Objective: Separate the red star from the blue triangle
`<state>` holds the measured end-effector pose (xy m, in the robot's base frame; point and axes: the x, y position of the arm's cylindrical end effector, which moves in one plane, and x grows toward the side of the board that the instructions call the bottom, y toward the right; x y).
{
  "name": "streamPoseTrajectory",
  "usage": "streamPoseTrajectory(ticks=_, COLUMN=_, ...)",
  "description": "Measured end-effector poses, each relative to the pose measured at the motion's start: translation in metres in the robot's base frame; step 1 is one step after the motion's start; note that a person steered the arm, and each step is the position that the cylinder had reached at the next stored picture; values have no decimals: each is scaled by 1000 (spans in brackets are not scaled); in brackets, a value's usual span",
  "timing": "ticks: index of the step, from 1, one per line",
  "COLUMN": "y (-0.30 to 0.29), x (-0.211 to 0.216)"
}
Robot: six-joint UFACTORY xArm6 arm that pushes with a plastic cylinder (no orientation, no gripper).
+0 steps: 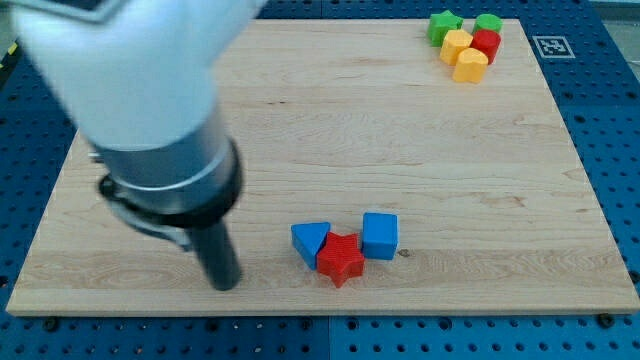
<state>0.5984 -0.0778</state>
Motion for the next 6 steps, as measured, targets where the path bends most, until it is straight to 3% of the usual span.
streamPoseTrajectory(ticks=3, y=172, x=0)
streamPoseTrajectory(ticks=5, y=122, x=9)
streamPoseTrajectory(ticks=6, y=108, x=-14)
